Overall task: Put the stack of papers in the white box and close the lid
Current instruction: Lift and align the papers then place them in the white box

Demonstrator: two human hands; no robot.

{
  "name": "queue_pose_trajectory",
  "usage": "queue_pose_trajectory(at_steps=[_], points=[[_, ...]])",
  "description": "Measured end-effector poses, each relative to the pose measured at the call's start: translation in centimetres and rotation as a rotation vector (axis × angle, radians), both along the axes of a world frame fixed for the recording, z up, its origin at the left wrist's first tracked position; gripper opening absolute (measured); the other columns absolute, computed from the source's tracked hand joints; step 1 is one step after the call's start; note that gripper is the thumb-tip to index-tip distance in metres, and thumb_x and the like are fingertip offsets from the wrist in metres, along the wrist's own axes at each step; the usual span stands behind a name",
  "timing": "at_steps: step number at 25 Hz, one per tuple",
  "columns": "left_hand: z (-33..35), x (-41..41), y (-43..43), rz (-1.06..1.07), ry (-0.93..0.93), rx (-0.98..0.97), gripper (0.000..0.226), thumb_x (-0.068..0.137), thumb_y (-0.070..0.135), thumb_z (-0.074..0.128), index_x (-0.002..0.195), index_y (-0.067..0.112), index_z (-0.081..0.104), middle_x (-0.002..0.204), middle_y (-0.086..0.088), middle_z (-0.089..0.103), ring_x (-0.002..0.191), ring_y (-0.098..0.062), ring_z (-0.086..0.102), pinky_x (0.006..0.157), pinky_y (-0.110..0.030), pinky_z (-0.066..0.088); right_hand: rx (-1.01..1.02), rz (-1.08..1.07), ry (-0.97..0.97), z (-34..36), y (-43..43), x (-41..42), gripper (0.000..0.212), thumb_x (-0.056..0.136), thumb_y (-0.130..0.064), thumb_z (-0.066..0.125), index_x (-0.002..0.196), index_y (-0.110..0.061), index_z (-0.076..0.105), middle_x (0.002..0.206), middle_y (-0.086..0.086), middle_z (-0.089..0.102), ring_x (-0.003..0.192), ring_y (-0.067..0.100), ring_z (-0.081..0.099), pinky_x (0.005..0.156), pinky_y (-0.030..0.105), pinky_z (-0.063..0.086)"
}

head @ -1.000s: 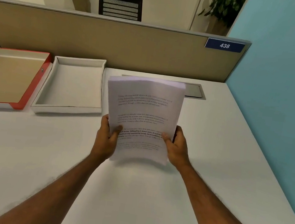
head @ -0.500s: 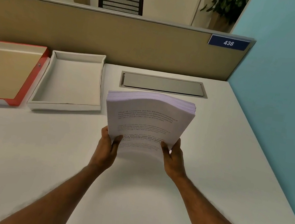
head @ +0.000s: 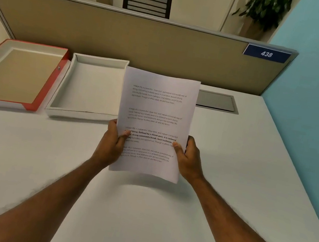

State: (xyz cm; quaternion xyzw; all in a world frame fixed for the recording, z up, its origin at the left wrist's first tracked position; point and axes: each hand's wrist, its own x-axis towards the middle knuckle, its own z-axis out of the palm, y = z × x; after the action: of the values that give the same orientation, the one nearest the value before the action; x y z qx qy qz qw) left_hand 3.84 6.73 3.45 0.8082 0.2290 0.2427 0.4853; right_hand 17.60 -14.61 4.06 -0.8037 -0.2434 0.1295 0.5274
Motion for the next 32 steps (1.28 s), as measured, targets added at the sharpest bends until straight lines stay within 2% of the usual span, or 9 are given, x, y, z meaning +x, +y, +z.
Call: queue_pose_trajectory(at_steps=[6,11,18,21,23,25,28,30,32], points=[[1.5,-1.6,6.5,0.039,0.117,-0.022,0.037,0.099,0.029,0.050,0.125,0.004,0.039,0.098,0.018,0.046,0.086,0.003,0.054,0.061,-0.008,0.044,0.053,-0.030,0.107,1.2,6.7,-1.5,0.025,0.095,-0.026,0.059,0.114,-0.010,0.056,0.113,0.003,0.069,0.101,0.024,0.068,0.089,0.048,0.057],[1.2,-3.5,11.2,0.061,0.184,-0.071,0.036,0.098,0.030,0.051,0.120,0.003,0.043,0.106,0.000,0.052,0.090,-0.011,0.055,0.065,-0.013,0.040,0.012,-0.066,0.178,0.6,11.7,-3.6,0.024,0.096,-0.024,0.058,0.114,-0.008,0.057,0.117,0.009,0.069,0.102,0.027,0.068,0.091,0.050,0.056],[-1.4,-6.6,15.9,0.054,0.168,-0.134,0.042,0.097,0.027,0.054,0.129,0.002,0.045,0.122,-0.010,0.059,0.101,-0.018,0.058,0.078,-0.021,0.046,-0.023,-0.086,0.257,-1.8,16.7,-6.9,0.016,0.096,-0.026,0.058,0.109,-0.016,0.057,0.115,0.007,0.069,0.095,0.022,0.069,0.079,0.033,0.058],[-1.4,-7.0,18.2,0.010,0.170,-0.157,0.048,0.098,0.025,0.053,0.139,0.004,0.038,0.132,-0.012,0.056,0.113,-0.025,0.059,0.092,-0.035,0.050,-0.008,-0.091,0.288,-2.1,18.8,-7.5,0.015,0.096,-0.024,0.058,0.109,-0.016,0.059,0.115,0.008,0.070,0.093,0.021,0.069,0.077,0.030,0.056],[-0.7,-6.4,19.6,-0.020,0.173,-0.171,0.056,0.098,0.026,0.052,0.146,0.007,0.029,0.141,-0.011,0.050,0.121,-0.023,0.054,0.100,-0.035,0.046,-0.003,-0.100,0.300,-1.7,20.2,-7.0,0.020,0.096,-0.022,0.058,0.113,-0.012,0.061,0.115,0.008,0.071,0.098,0.026,0.070,0.079,0.032,0.057],[0.0,-5.5,21.2,0.004,0.189,-0.141,0.064,0.098,0.027,0.051,0.151,0.010,0.020,0.150,-0.008,0.041,0.123,-0.011,0.043,0.102,-0.026,0.035,0.000,-0.068,0.296,-1.1,22.1,-5.7,0.030,0.096,-0.022,0.058,0.124,-0.011,0.058,0.117,0.006,0.069,0.103,0.028,0.069,0.084,0.036,0.058],[0.6,-3.6,23.8,0.046,0.182,-0.096,0.067,0.099,0.028,0.050,0.154,0.014,0.013,0.157,-0.004,0.030,0.128,-0.008,0.037,0.097,-0.015,0.027,-0.012,0.002,0.291,-0.1,25.5,-3.2,0.057,0.097,-0.022,0.056,0.150,-0.017,0.034,0.134,0.006,0.061,0.111,0.027,0.066,0.093,0.044,0.056],[0.8,-2.1,25.8,0.059,0.190,-0.097,0.066,0.100,0.029,0.048,0.154,0.017,0.013,0.159,-0.003,0.026,0.139,-0.019,0.034,0.103,-0.020,0.027,-0.013,0.039,0.280,0.4,27.7,-1.3,0.065,0.098,-0.021,0.055,0.154,-0.022,0.023,0.138,0.002,0.057,0.111,0.026,0.066,0.093,0.044,0.057],[0.7,-0.7,27.6,0.082,0.206,-0.114,0.064,0.100,0.030,0.047,0.154,0.020,0.013,0.160,-0.002,0.026,0.140,-0.023,0.035,0.106,-0.029,0.031,-0.007,0.094,0.250,0.6,29.9,0.5,0.063,0.099,-0.020,0.054,0.153,-0.026,0.024,0.139,-0.001,0.055,0.110,0.024,0.066,0.090,0.042,0.058]])
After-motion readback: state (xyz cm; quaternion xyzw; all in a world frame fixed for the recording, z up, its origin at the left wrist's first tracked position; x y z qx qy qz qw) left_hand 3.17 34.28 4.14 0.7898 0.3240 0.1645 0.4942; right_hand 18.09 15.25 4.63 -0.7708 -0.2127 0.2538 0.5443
